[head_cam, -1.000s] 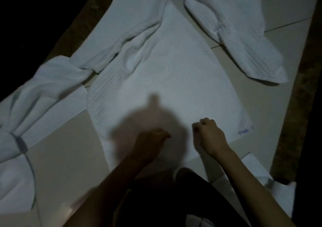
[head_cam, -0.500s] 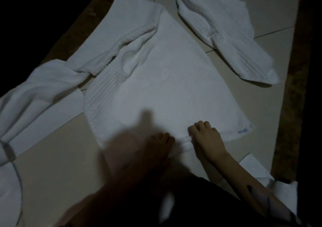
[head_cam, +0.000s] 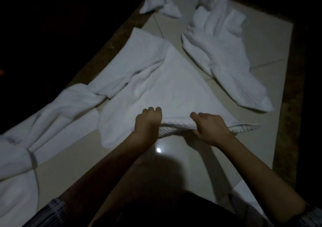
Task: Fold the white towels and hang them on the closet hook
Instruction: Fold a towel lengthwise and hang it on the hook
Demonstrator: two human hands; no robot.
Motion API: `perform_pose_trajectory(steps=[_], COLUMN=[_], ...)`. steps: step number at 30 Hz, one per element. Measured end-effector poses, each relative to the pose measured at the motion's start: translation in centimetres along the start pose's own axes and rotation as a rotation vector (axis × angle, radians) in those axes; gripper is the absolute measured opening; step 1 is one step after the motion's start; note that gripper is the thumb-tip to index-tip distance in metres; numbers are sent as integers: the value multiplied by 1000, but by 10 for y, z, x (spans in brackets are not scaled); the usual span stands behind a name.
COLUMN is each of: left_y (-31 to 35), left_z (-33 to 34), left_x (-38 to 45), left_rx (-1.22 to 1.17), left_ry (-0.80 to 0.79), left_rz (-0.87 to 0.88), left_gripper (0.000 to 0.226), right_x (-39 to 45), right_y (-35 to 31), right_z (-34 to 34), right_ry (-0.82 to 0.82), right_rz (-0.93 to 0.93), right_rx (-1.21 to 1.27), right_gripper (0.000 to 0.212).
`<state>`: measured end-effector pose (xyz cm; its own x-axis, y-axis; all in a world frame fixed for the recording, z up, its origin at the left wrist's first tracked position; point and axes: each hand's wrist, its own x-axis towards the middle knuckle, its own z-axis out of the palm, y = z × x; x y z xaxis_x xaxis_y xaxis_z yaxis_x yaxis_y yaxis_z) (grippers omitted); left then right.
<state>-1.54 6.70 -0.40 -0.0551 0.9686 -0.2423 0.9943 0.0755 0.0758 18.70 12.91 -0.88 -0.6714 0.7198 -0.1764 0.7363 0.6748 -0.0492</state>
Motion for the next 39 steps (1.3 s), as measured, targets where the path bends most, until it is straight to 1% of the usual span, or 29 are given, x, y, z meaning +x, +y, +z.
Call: perform_pose_trajectory(steps=[2,3,5,7,10,13,16,18,20,22,24,26,27,30,32,35,37,39], left_y=[-12,-18,-30,-44,-63,-72,-77,-78,-77,-76,-78,-82,-84,-89,-93,-93,-94,-95], left_z=[-36,-56,-98,-147,-235,-329,-420,-481,-544,-609,-673,-730,-760,-837,-882,-935,-959,-975], left_x=[19,28,42,47,45,33,15,-1,-19,-39,-58,-77,-88,-117,-132,-154,-168,-180], left_rx=[-5,3,-2,-112,-393,-535,-594,-583,-590,-600,-596,-651,-699,-784,-775,-621,-513,-398], left_ry=[50,66,61,48,17,-28,-69,-64,7,92,135,164,193,318,362,369,413,477], left_rz=[-60,-68,-26,19,59,67,21,-5,-31,-95,-161,-206,-227,-244,-248,-275,-280,-266], left_gripper=[25,21,17,14,13,15,22,22,17,25,30,30,30,35,42,52,58,56], right_x=[27,41,67,86,101,105,100,95,85,72,57,45,37,21,13,-1,-9,-15], right_y=[7,9,13,14,14,7,1,-2,-8,-16,-21,-22,-24,-26,-28,-37,-47,-60], right_z=[-26,-41,-80,-129,-218,-313,-413,-480,-546,-613,-678,-737,-769,-856,-904,-958,-982,-998], right_ry=[14,23,45,57,114,191,222,235,246,248,283,320,311,326,289,210,213,199], right_rz=[25,34,60,93,151,158,129,110,99,91,98,98,95,116,180,281,287,233], right_rx=[-42,-79,-116,-86,93,231,197,139,101,126,157,188,202,161,75,63,218,487], right_gripper=[22,22,22,22,27,29,32,31,30,27,19,11,8,7,17,38,43,45])
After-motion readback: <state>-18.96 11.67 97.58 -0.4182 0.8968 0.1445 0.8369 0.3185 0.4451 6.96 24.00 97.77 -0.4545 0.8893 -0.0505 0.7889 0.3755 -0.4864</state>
